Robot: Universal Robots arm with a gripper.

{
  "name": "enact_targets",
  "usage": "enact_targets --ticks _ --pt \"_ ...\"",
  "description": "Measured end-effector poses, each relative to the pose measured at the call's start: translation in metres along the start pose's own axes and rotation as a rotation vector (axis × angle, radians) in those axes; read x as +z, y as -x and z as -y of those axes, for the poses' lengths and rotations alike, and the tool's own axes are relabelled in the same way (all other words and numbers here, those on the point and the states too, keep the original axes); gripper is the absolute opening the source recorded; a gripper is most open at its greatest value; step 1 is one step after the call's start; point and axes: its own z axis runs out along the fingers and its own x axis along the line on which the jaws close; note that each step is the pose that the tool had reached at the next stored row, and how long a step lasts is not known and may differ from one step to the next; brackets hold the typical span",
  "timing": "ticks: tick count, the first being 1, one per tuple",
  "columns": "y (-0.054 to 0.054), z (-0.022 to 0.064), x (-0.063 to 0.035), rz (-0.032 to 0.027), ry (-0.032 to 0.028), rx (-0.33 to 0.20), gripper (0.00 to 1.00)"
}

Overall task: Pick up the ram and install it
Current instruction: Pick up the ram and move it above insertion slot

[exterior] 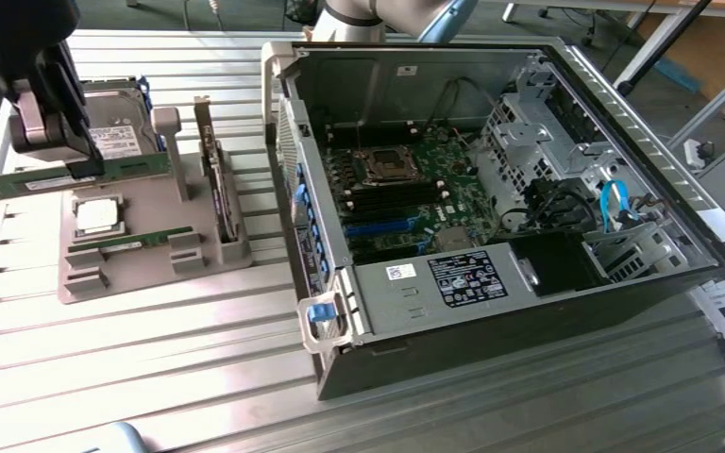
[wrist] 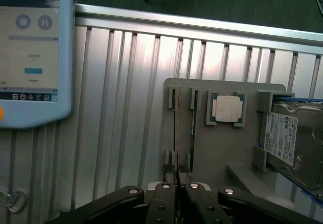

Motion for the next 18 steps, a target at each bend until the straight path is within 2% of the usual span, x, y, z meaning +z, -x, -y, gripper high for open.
enact_targets --ticks 11,18 --pt "0.0 0.0 -0.0007 0.0 -0.0001 0.0 0.13" --pt "-0.0001 0.0001 -0.0047 0.0 -0.0001 0.0 0.13"
